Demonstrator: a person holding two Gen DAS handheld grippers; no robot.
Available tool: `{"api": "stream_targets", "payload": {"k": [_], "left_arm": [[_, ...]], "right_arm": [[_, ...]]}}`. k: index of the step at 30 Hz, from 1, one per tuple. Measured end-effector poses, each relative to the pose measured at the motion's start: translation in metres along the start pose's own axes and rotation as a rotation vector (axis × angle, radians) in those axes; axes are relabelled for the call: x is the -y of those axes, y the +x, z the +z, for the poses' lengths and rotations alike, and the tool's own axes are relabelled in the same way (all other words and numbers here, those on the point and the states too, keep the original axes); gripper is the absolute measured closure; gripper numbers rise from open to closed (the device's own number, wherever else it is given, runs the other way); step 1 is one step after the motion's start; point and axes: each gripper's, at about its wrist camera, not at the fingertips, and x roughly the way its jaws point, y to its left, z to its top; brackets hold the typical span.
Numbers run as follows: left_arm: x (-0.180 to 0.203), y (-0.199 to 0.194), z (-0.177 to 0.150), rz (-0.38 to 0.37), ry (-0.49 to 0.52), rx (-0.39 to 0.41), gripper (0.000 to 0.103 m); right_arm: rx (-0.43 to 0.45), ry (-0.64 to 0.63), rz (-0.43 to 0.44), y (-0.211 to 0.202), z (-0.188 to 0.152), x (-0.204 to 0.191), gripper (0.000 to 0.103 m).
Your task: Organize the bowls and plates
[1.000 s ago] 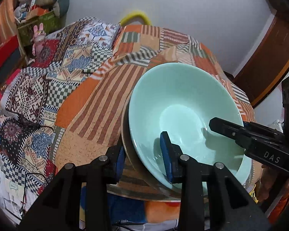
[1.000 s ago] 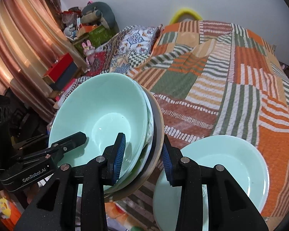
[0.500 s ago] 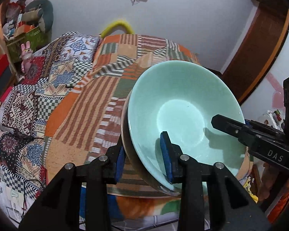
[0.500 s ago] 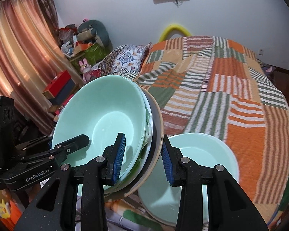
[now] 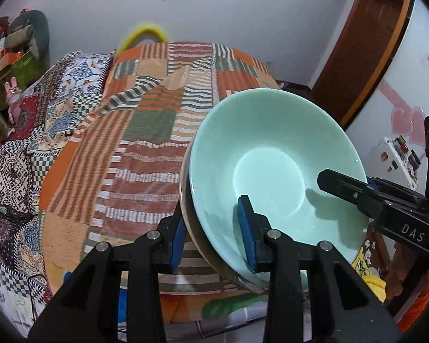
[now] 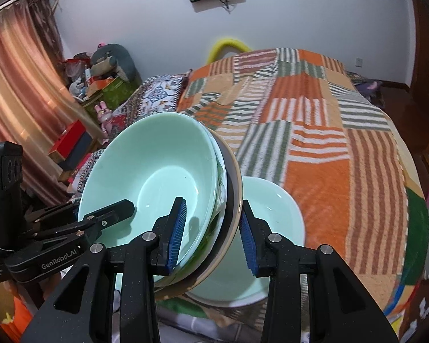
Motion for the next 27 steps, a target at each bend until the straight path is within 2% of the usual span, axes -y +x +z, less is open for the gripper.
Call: {"api": "stream_targets", "payload": {"k": [12, 27], "left_arm": [[0.017, 0.034, -0.001, -0.004, 0.044, -0.068, 0.069], [0.009, 0.067, -0.012, -0.019, 0.024, -0.152, 0.069]], "right_arm": [[-0.046, 0.058, -0.03, 0.006, -0.015, 0.029, 0.069], [-0.112, 0.081, -0.047, 0.025, -0.024, 0.037, 0.07]]}}
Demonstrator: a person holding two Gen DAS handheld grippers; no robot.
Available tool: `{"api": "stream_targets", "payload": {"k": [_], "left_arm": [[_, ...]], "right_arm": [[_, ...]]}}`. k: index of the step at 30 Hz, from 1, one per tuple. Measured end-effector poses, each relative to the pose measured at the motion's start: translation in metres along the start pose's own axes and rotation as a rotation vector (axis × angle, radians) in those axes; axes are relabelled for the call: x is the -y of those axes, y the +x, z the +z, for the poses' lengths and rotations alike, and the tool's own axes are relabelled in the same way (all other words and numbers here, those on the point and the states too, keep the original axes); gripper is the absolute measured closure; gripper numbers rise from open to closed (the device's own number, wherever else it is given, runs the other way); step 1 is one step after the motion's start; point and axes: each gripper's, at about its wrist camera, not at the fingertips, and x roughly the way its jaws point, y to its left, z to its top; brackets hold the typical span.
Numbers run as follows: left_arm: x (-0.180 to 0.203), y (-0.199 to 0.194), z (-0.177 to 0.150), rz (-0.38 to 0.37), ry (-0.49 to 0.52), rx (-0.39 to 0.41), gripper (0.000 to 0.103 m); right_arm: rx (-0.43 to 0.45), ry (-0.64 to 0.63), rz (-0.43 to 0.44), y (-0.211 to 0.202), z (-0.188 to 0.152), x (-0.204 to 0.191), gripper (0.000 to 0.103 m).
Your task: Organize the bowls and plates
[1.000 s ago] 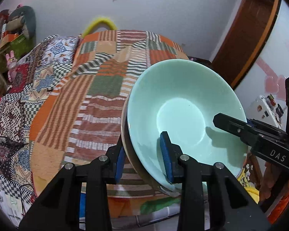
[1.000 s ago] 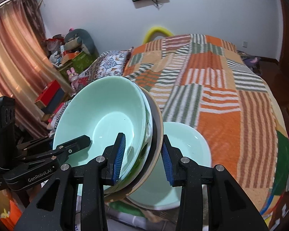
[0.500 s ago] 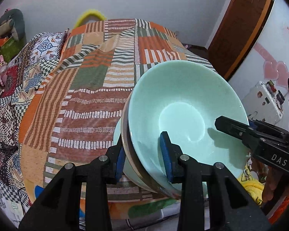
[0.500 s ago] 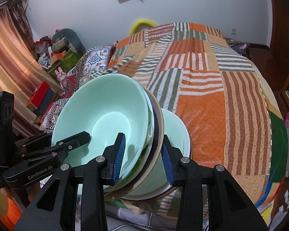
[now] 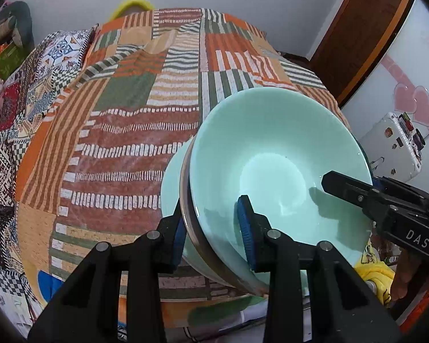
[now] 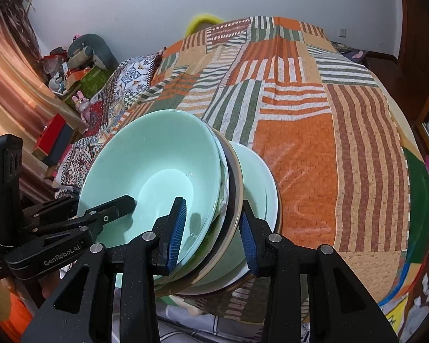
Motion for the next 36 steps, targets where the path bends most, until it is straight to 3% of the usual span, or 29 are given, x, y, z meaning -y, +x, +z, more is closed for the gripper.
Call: {"api": "stream_targets", "payload": {"k": [25, 36], "left_arm": [[-0.007, 0.017, 0.0, -0.029, -0.041, -0.03, 0.069], [-0.006, -0.032, 0.005, 0.019, -0.021, 0.112, 0.066]], "right_arm": [[-0.041, 0.023, 0.04, 0.016, -0.004, 0.009, 0.065], [0.035, -0.014, 0.025, -0.013, 0.0, 0.001, 0.061]]}}
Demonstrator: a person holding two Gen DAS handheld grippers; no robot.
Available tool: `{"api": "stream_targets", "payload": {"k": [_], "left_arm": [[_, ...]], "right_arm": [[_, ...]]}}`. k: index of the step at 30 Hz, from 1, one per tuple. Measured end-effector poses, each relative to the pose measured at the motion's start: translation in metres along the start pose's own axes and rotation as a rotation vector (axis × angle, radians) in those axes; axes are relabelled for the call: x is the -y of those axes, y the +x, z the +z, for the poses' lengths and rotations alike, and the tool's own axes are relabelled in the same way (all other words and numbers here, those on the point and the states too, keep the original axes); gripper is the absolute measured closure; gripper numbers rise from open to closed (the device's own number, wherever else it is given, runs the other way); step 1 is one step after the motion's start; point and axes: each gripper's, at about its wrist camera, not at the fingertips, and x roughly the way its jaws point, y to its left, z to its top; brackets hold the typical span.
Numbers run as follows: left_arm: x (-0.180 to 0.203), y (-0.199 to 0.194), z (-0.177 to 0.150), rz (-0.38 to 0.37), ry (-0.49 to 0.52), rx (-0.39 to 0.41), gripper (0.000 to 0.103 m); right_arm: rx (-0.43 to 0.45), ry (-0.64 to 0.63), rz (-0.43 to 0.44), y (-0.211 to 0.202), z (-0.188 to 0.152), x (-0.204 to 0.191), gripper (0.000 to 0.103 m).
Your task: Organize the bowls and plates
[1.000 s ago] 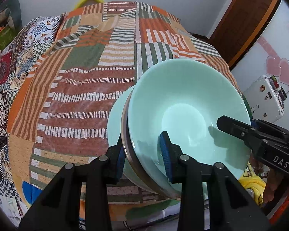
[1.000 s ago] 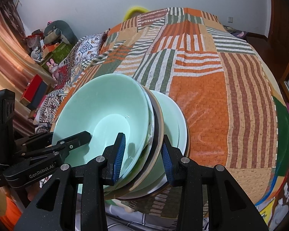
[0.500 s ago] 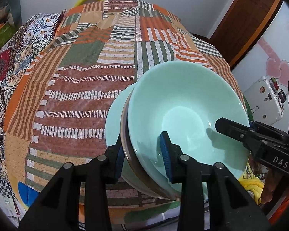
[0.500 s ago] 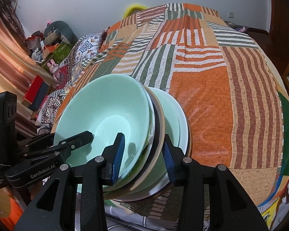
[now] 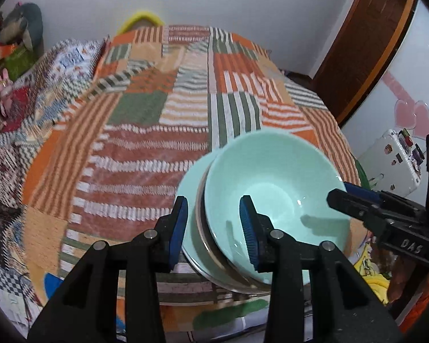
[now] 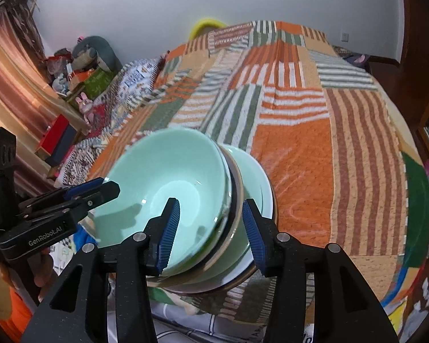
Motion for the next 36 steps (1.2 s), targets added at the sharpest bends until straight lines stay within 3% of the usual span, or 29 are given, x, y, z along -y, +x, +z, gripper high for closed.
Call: {"api": "stream_targets", "payload": {"k": [5, 8, 14, 20, 23, 27, 29, 33, 36], "left_arm": [[0.01, -0.042, 0.005, 0.019, 0.041, 0.121, 0.065], [0.015, -0.071, 0.008, 0.018, 0.056, 0.208, 0.057], [0.029, -0.123, 0.012, 0.023, 0.095, 0.362, 0.052], [0.042, -0.165, 0.006, 0.041, 0.134, 0.501, 0.034], [0.048, -0.182, 0.003, 0.049, 0.145, 0.563, 0.017], [0.05, -0.197, -0.001, 0.026, 0.145, 0.61, 0.007], [0.052, -0.203, -0.003, 0.03, 0.148, 0.632, 0.005], [0.056, -0.208, -0.004, 0.044, 0.159, 0.655, 0.004], [0.058, -0.208, -0.006, 0.051, 0.158, 0.66, 0.003]], "right_arm": [[0.111, -0.047, 0.016, -0.036, 0.01, -0.015, 0.058], [0.197, -0.087, 0.011, -0.06, 0.012, -0.027, 0.049], [0.317, -0.135, 0.011, -0.095, 0.014, -0.043, 0.045], [0.412, -0.159, 0.013, -0.124, 0.012, -0.051, 0.042], [0.448, -0.168, 0.015, -0.135, 0.011, -0.054, 0.041], [0.501, -0.172, 0.016, -0.148, 0.009, -0.056, 0.039], [0.528, -0.174, 0.016, -0.154, 0.008, -0.057, 0.029], [0.571, -0.183, 0.02, -0.163, 0.005, -0.06, 0.027], [0.588, -0.197, 0.016, -0.165, 0.002, -0.062, 0.015]]}}
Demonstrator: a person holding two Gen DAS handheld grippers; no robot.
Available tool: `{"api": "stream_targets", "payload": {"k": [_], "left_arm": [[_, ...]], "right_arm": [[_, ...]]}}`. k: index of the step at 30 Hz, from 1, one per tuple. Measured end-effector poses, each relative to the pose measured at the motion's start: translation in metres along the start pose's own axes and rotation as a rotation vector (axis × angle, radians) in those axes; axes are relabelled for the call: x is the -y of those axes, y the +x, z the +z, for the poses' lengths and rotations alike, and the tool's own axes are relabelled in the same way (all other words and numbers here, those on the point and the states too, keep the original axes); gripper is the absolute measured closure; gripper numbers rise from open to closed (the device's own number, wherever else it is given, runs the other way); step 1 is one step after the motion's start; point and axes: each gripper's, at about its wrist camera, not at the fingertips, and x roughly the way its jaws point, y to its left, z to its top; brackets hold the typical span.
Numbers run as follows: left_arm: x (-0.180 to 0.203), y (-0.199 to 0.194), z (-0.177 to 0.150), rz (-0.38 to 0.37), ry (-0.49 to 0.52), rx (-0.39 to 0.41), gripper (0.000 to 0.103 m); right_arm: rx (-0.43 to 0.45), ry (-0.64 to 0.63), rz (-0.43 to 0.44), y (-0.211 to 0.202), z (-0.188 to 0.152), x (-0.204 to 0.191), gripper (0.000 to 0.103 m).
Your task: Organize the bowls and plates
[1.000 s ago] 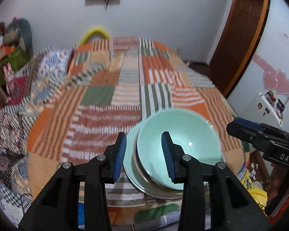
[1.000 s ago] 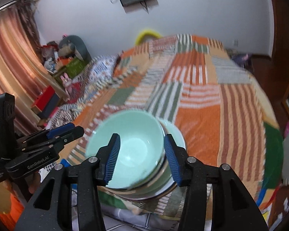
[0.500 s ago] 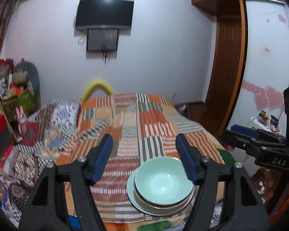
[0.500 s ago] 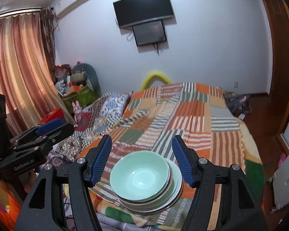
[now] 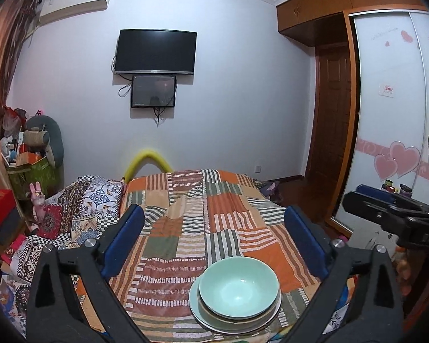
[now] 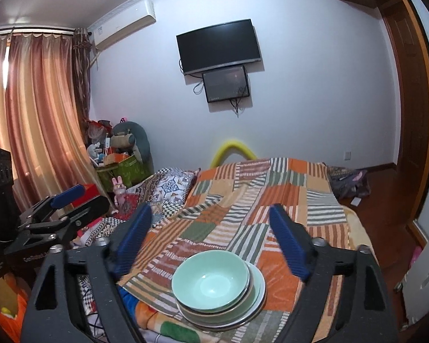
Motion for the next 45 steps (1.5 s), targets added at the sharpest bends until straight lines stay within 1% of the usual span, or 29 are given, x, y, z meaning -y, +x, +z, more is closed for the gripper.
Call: {"api": "stream_targets", "payload": {"k": [1, 4, 6, 7, 8, 16, 45], "left_arm": [[0.0, 0.0, 0.0, 0.002, 0.0, 0.001, 0.003], [0.0, -0.001, -0.001, 0.007, -0.005, 0.003, 0.002], [-0.001, -0.001, -0.002, 0.006, -0.009, 0.002, 0.002], [-0.001, -0.002, -0.003, 0.006, -0.011, 0.002, 0.002], [-0.001, -0.002, -0.003, 0.006, -0.012, 0.002, 0.002], [-0.003, -0.001, -0.007, 0.006, -0.021, -0.004, 0.002], [0.0, -0.003, -0.009, 0.004, -0.024, -0.009, 0.001]], "right_arm": [[0.012, -0.007, -0.004, -0.001, -0.001, -0.001, 0.013], [0.02, -0.022, -0.006, -0.003, -0.002, -0.005, 0.011], [0.019, -0.017, -0.002, -0.003, -0.002, -0.005, 0.006], [0.024, -0.012, -0.003, -0.003, -0.003, -0.005, 0.002], [0.031, -0.008, -0.006, -0.003, -0.003, -0.005, 0.001], [0.034, -0.016, -0.009, -0.008, -0.007, -0.007, 0.001], [0.052, -0.025, -0.001, -0.016, -0.004, -0.01, 0.0]]}}
